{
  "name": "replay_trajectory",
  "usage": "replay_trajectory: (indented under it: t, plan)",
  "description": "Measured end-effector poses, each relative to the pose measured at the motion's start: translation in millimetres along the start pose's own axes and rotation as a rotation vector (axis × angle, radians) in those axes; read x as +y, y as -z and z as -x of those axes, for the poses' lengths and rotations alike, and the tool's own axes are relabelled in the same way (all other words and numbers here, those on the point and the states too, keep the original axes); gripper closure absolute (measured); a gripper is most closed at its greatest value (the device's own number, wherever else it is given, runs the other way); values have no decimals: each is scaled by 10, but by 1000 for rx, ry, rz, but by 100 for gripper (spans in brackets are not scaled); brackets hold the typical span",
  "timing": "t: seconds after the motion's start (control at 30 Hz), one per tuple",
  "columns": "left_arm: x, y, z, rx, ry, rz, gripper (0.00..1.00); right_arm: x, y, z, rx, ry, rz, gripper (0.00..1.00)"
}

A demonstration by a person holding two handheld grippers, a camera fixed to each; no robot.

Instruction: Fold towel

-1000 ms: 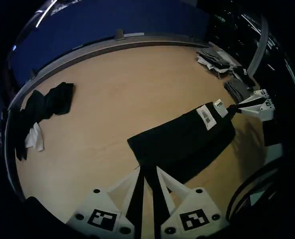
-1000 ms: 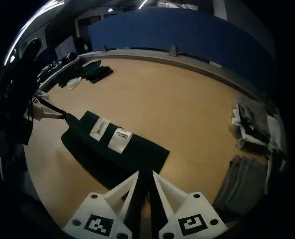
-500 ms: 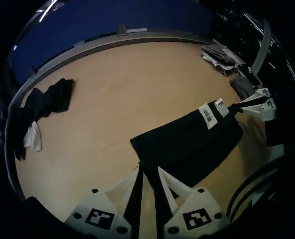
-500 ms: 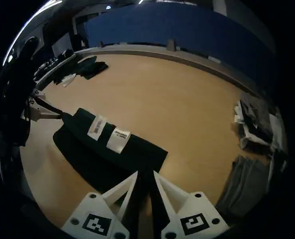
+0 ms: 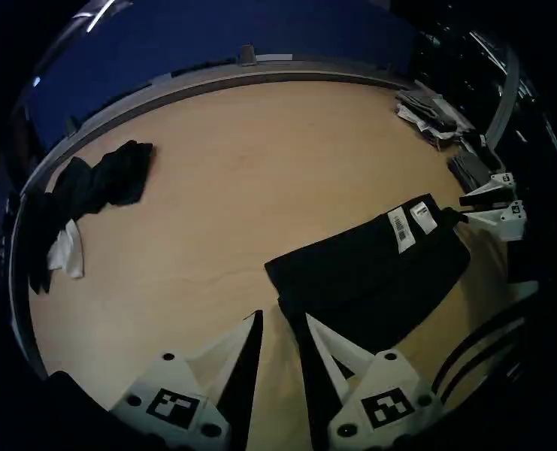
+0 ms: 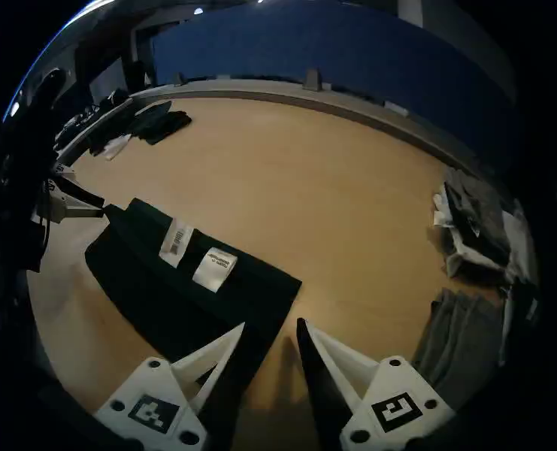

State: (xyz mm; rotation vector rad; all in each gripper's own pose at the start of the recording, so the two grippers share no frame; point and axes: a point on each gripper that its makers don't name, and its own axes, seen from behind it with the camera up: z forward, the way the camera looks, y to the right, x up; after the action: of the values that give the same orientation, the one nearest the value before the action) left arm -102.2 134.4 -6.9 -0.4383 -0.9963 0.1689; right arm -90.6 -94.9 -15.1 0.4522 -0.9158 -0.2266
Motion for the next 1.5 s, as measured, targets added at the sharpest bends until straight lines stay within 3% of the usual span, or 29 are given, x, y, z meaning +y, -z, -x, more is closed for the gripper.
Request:
replay_trajectory:
  t: [0.33,0.63,0.9,1.23,1.37,1.5]
  plan:
    - [-73,-74,-31,-2,-21,-26,65,54,-111,-22,0,25,26,50]
    - [-150,-145,-118,8,-10,-46,57,127,-203,-183,28,13,52,30]
    - [-225,-206,-182,15,-20,-68,51,211,-271,-228,32,25,82,28]
    - [-280,-273,-251,14,7,-76,48,235,-277,-329,50,41,91,23]
    - [-313,-286,-273,17,17,-78,39,223,-259,-379,63,47,91,12]
    - [-360,-277,-276,24,19,-86,15,228,-237,-424,78,48,97,0]
